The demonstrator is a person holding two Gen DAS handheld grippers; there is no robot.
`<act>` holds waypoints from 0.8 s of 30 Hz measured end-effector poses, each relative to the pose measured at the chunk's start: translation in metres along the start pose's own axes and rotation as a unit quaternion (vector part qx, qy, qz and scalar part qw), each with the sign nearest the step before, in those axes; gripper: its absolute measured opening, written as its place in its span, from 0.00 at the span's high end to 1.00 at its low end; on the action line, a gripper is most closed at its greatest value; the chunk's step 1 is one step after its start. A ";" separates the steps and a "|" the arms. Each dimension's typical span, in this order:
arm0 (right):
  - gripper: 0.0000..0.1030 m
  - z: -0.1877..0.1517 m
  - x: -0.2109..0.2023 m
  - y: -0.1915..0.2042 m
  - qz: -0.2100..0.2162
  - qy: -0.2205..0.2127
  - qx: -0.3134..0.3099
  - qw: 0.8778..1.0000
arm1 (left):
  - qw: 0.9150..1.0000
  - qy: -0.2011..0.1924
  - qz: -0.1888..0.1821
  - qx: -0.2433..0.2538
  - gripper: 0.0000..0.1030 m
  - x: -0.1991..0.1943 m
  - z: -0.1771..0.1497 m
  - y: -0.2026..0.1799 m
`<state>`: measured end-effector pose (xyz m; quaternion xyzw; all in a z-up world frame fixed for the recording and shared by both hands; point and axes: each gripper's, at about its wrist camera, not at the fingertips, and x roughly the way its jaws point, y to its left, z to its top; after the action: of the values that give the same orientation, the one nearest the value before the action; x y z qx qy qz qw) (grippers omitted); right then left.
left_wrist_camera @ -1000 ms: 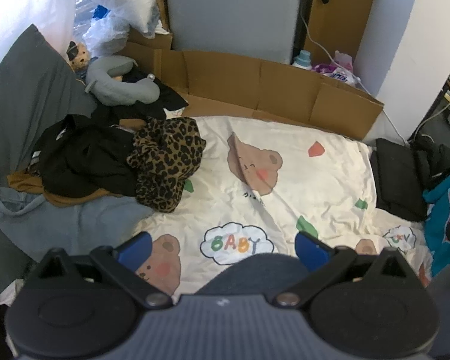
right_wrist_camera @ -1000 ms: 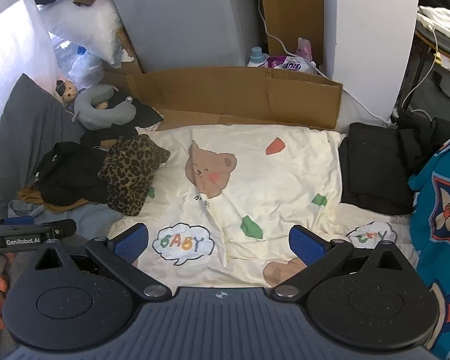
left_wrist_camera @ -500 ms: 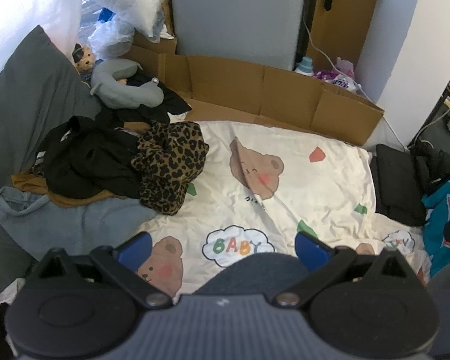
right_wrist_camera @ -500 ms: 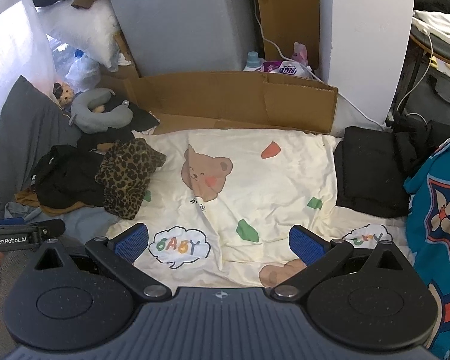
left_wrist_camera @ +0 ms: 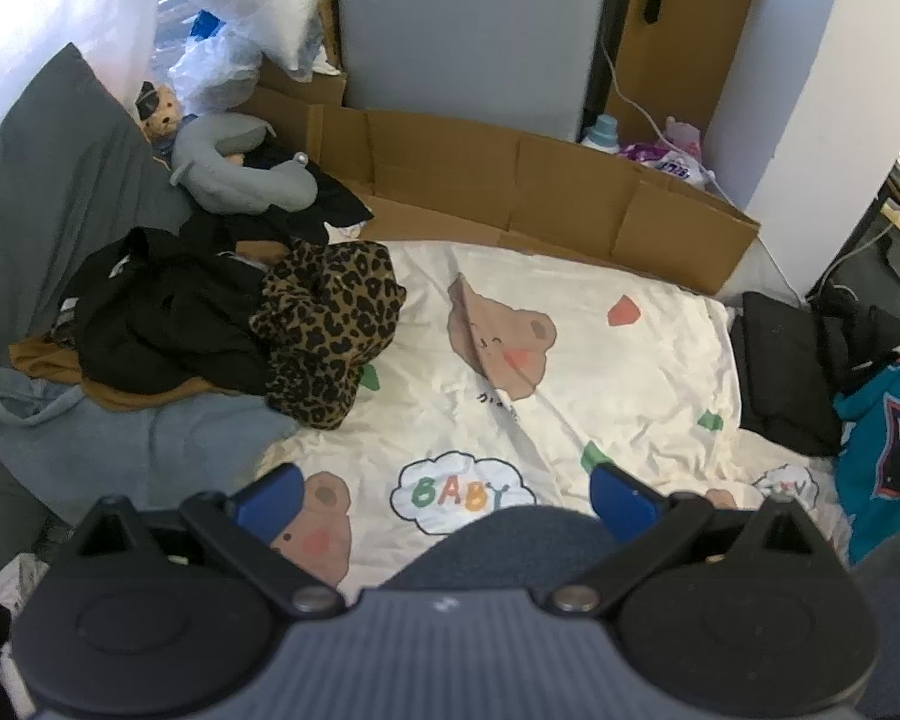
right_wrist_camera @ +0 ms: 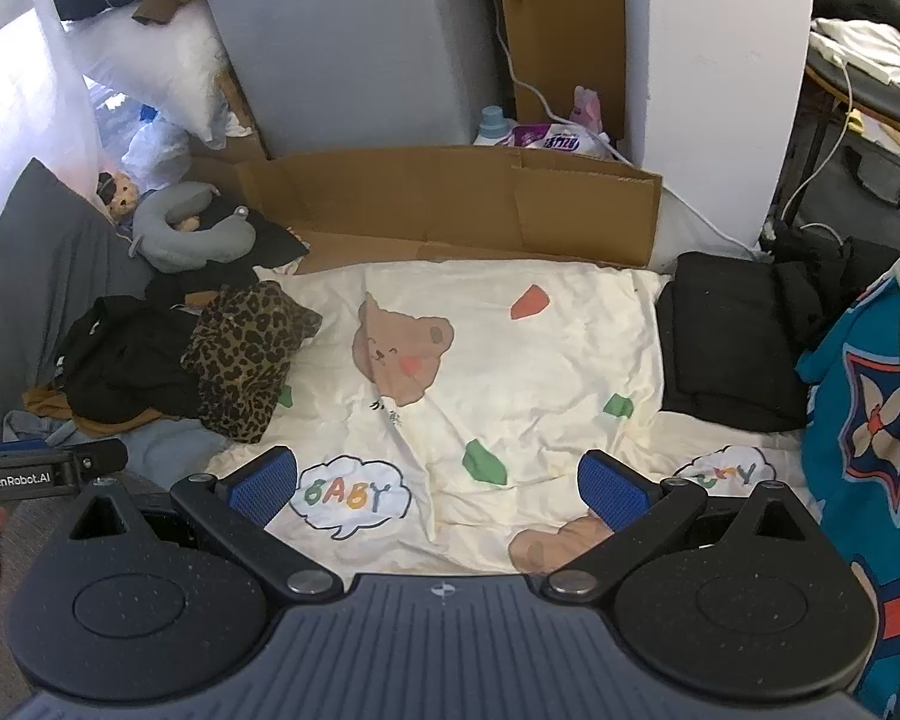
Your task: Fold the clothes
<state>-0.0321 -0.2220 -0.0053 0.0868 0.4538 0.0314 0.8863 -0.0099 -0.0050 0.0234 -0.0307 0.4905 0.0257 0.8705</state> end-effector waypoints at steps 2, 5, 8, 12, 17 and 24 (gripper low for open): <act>0.00 0.000 0.000 -0.001 -0.003 0.000 -0.001 1.000 | 1.000 -0.002 0.001 -0.001 0.01 0.000 0.000 -0.001; 0.00 0.000 0.000 -0.003 -0.003 0.000 0.003 1.000 | 1.000 -0.003 0.006 -0.001 0.01 0.000 -0.001 -0.004; 0.00 0.000 0.000 -0.005 -0.002 0.000 0.008 1.000 | 1.000 -0.004 0.006 0.000 0.01 -0.001 -0.001 -0.004; 0.00 -0.001 -0.001 -0.007 -0.012 -0.007 0.017 1.000 | 1.000 -0.006 0.014 -0.014 0.01 -0.002 0.000 0.000; 0.00 -0.003 -0.004 -0.011 -0.011 -0.023 0.036 0.999 | 1.000 0.005 -0.003 -0.016 0.01 0.000 0.004 0.006; 0.00 0.003 -0.006 -0.016 -0.004 -0.045 0.050 0.998 | 0.999 -0.006 -0.021 -0.028 0.01 0.002 0.011 0.021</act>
<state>-0.0336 -0.2386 -0.0018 0.1307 0.4147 0.0016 0.9005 -0.0012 0.0173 0.0267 -0.0647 0.4834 0.0216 0.8727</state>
